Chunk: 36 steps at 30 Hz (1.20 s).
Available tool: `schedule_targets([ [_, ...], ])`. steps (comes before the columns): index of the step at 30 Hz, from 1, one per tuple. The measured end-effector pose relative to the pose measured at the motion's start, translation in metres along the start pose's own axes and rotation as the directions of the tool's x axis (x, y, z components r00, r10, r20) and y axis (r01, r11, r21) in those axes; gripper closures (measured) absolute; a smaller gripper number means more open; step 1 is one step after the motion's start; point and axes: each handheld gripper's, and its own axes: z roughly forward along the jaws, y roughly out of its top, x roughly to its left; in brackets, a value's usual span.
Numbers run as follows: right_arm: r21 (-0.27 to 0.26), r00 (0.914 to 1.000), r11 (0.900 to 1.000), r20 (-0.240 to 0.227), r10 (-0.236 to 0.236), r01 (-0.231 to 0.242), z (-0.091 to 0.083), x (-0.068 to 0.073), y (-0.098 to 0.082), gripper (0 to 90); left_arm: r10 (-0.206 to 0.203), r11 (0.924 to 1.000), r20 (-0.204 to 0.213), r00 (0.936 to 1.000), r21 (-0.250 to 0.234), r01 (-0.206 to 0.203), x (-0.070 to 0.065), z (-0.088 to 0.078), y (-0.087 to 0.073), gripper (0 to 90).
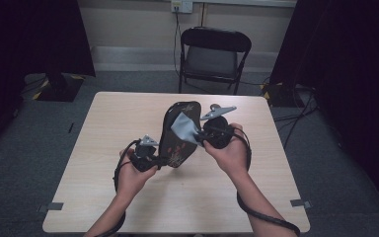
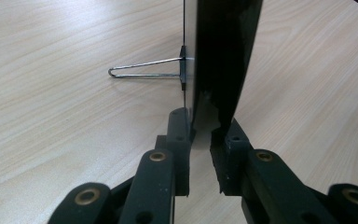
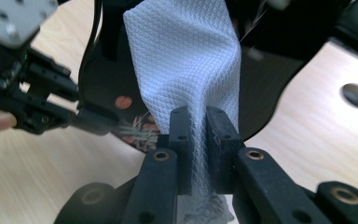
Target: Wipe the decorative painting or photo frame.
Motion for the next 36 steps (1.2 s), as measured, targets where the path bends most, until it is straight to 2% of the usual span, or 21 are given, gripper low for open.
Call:
schedule_targets([
  [16, 0.085, 0.9976, 0.996, -0.057, 0.040, -0.036, 0.046, 0.011, -0.051, 82.3, -0.005, 1.0000, -0.002, 1.0000, 0.003, 0.005, -0.001, 0.000, 0.000, 78.3],
  [28, 0.187, 0.9943, 0.981, -0.089, 0.058, -0.041, 0.082, 0.019, -0.094, 82.3, 0.000, 1.0000, -0.006, 1.0000, 0.001, 0.000, 0.001, -0.001, 0.000, 78.2],
  [31, 0.203, 0.9929, 0.978, -0.093, 0.074, -0.054, 0.086, 0.020, -0.101, 82.3, -0.001, 1.0000, -0.004, 1.0000, -0.001, 0.001, 0.001, -0.001, -0.001, 78.2],
  [32, 0.213, 0.9922, 0.975, -0.096, 0.079, -0.057, 0.089, 0.019, -0.108, 82.3, -0.002, 1.0000, -0.002, 1.0000, 0.000, 0.002, 0.001, -0.001, -0.001, 78.2],
  [36, 0.199, 0.9922, 0.978, -0.089, 0.087, -0.068, 0.083, 0.016, -0.107, 82.3, -0.005, 1.0000, 0.002, 1.0000, 0.000, 0.005, 0.001, -0.001, -0.001, 77.9],
])
